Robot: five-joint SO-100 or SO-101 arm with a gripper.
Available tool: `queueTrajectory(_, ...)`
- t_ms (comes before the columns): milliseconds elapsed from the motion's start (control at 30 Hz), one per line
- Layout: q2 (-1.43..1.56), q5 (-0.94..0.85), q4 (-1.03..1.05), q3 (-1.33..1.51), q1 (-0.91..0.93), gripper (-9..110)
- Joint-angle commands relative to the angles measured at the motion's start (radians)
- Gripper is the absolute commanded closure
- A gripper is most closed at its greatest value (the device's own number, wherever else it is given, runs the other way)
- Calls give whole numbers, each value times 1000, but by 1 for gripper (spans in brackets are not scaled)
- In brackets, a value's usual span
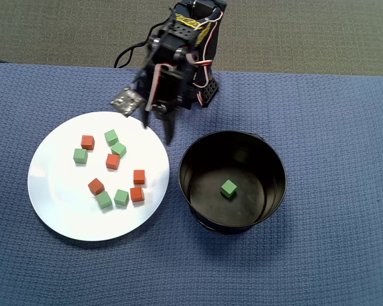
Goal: Pick up the green cubes from the white plate and place them in the black recipient
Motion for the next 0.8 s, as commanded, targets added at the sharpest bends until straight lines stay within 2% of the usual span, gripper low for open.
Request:
queueTrajectory(0, -5, -331, -69, 43, 137, 79)
queueTrajectory(133, -29, -426, -124, 71, 189, 77)
queueTrajectory(767, -325, -453, -520, 198, 308, 77)
